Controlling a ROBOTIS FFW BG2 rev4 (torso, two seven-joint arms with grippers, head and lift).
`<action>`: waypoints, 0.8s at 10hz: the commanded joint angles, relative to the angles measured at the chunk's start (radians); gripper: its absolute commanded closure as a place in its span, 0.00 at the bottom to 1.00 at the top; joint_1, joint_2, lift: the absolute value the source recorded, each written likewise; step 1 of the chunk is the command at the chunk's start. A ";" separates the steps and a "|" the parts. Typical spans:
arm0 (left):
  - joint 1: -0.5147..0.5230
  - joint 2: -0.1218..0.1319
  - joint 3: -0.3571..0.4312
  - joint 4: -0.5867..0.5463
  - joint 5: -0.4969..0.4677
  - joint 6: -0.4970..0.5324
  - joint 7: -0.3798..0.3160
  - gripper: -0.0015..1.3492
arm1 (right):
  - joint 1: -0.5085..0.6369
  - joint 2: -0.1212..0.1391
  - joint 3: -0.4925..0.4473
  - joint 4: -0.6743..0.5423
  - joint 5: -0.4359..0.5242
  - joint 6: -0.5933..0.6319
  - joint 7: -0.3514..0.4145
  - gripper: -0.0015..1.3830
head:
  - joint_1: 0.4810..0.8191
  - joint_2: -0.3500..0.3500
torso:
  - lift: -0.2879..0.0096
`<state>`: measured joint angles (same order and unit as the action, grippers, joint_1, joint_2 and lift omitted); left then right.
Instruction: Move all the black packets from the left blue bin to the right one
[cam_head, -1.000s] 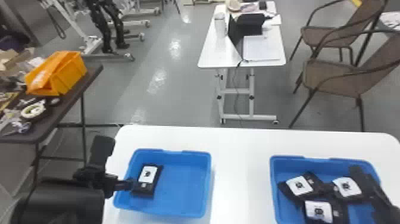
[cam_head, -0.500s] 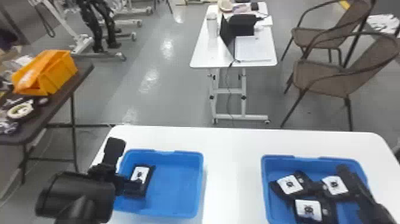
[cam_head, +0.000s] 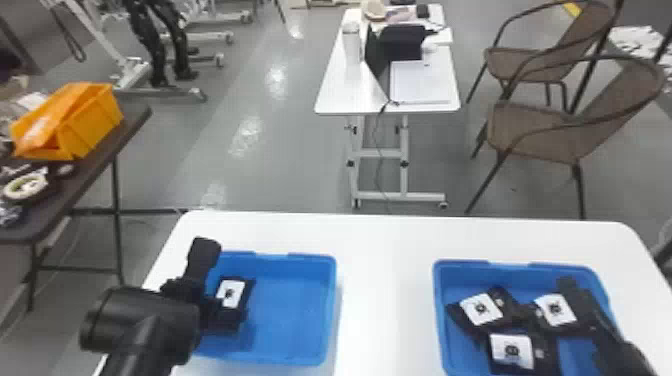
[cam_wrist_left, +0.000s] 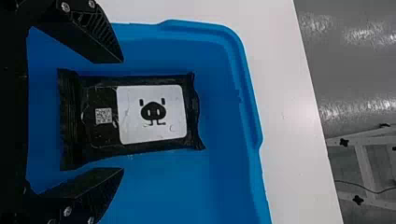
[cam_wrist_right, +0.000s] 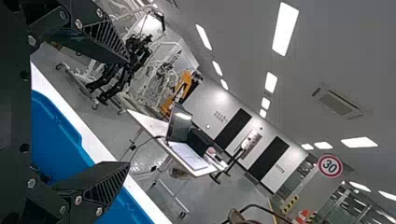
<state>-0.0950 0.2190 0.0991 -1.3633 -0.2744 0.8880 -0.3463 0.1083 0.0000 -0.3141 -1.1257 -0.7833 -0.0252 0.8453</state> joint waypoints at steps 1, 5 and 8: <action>-0.018 0.022 -0.035 0.033 0.029 -0.007 0.001 0.10 | -0.001 0.001 0.000 0.001 -0.001 0.004 0.000 0.18 | 0.63 0.71 | 0.97; -0.028 0.011 -0.032 0.067 -0.019 0.029 0.003 0.11 | 0.001 0.001 0.000 0.003 -0.010 0.007 0.003 0.18 | 0.63 0.71 | 0.97; -0.052 0.039 -0.075 0.132 -0.032 0.043 -0.005 0.20 | 0.001 0.001 0.000 0.006 -0.019 0.010 0.008 0.18 | 0.63 0.72 | 0.97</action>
<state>-0.1432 0.2505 0.0326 -1.2410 -0.3047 0.9278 -0.3500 0.1087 0.0000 -0.3145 -1.1203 -0.8003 -0.0154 0.8524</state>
